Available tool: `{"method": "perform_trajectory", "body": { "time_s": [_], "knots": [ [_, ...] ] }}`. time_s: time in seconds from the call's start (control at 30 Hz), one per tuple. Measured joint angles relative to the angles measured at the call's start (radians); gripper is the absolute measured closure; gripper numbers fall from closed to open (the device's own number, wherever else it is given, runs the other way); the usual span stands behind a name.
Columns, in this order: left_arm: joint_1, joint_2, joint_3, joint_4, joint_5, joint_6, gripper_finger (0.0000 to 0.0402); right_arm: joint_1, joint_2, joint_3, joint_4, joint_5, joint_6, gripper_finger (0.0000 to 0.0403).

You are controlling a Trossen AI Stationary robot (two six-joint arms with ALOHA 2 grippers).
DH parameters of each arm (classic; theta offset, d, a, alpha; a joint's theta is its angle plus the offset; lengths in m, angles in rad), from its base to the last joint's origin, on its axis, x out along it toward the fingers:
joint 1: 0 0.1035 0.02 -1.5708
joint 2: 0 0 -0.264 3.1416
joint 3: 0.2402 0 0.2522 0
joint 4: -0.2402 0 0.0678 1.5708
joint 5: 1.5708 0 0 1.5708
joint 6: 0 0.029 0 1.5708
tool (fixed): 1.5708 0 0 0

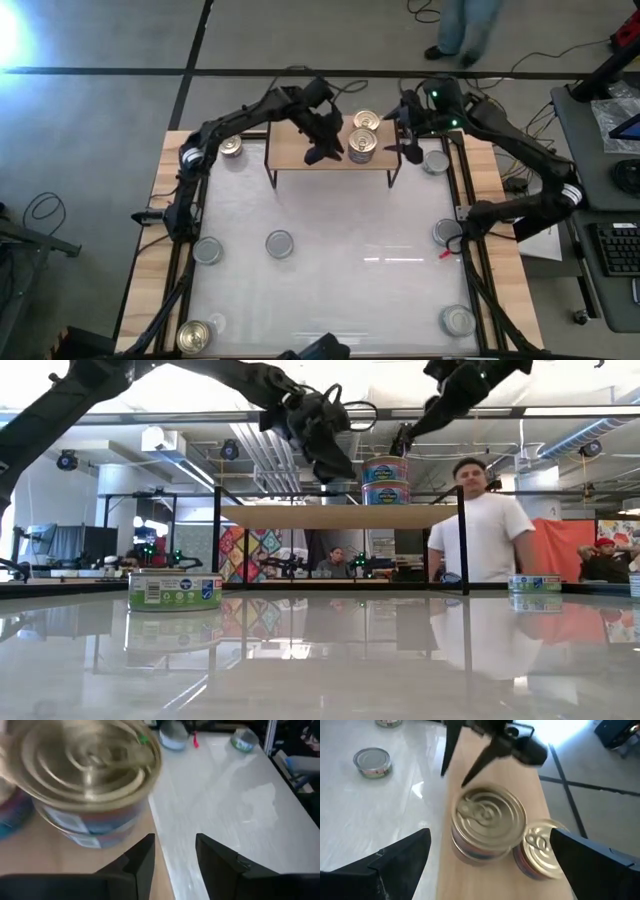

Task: Stack canned seafood by type on shelf
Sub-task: Stack the blue-pink tuna can on top of the other blue-pink tuna can on the shelf

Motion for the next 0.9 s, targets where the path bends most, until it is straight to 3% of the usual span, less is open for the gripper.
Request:
{"method": "perform_trajectory", "body": {
  "time_s": [0.17, 0.47, 0.57, 0.7, 0.9],
  "knots": [
    [0.0, -0.112, -0.155, 0.123, -0.101, -0.029, 0.0294, 0.09, -0.018, 0.0, 0.013, 0.085, 0.054, 0.0003],
    [-0.002, -0.319, -0.558, 0.65, -0.29, -0.132, 0.0319, 0.238, -0.032, 0.0, 0.003, 0.225, 0.182, 0.0003],
    [-0.01, -0.369, -0.623, 0.642, -0.308, -0.149, 0.0323, 0.297, -0.033, 0.011, 0.001, 0.256, 0.223, 0.0003],
    [-0.058, -0.541, -0.687, 0.613, -0.311, -0.179, 0.0324, 0.392, -0.022, 0.047, 0.009, 0.257, 0.245, 0.0003],
    [-0.232, -0.823, -0.849, 0.505, -0.327, -0.297, 0.0324, 0.566, -0.013, 0.065, 0.092, 0.255, 0.277, 0.0003]
  ]
}}
